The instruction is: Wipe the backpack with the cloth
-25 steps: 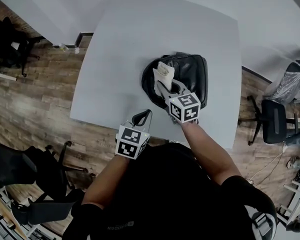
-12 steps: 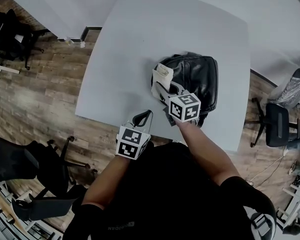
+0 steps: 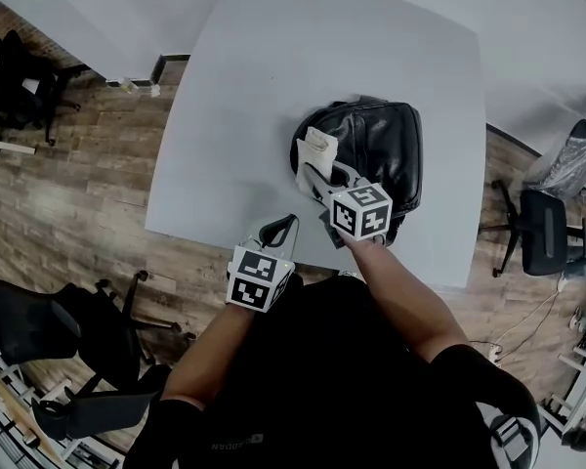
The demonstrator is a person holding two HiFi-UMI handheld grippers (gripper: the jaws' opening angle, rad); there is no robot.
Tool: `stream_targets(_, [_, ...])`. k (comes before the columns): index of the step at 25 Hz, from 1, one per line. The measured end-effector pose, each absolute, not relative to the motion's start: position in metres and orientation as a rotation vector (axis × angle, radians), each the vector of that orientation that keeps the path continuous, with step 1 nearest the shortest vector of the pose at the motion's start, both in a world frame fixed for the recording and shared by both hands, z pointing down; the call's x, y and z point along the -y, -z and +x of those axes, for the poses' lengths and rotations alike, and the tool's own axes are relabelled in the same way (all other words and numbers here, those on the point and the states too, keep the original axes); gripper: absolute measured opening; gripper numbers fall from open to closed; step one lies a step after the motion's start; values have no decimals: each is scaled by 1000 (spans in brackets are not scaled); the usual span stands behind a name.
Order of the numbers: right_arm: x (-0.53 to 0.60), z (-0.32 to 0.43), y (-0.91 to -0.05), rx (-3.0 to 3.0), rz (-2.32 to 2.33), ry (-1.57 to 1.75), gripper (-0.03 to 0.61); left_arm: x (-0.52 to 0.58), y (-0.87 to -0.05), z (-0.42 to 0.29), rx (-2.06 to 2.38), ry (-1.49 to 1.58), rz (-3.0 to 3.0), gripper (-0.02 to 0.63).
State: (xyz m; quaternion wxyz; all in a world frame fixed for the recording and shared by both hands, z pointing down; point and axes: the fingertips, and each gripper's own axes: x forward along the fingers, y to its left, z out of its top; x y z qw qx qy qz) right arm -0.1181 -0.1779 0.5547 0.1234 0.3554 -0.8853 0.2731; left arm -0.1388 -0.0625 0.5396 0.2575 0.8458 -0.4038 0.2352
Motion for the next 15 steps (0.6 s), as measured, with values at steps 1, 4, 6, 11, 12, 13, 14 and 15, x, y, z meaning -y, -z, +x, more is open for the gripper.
stream_targets(1, [176,-116,-555,2580,1036,-796,87,62,-540,-137,1090,-638,2295,8])
stream_targets(4, [171,-109,-555,2573,1036,-799,87,60,-539,-130,1079,-640,2300,8])
stream_targets(6, [167,-104,-556,2568,1035,-805,87,60,-540,-125,1072,-639,2304,8])
stream_targets(11, [161,-91,-555,2564,1024,-814,87,60,-540,-110,1058,-636,2311,8])
stream_targets(12, [160,-88,-555,2564,1019,-814,87,60,-540,-106,1056,-636,2311,8])
stream_targets(13, [159,-85,-554,2563,1015,-813,87,60,-539,-103,1054,-636,2312,8])
stream_targets(14, [158,-82,-553,2561,1011,-812,87,60,-539,-100,1052,-636,2312,8])
stream_targets(15, [156,-80,-552,2560,1008,-813,87,59,-539,-98,1050,-637,2313,8])
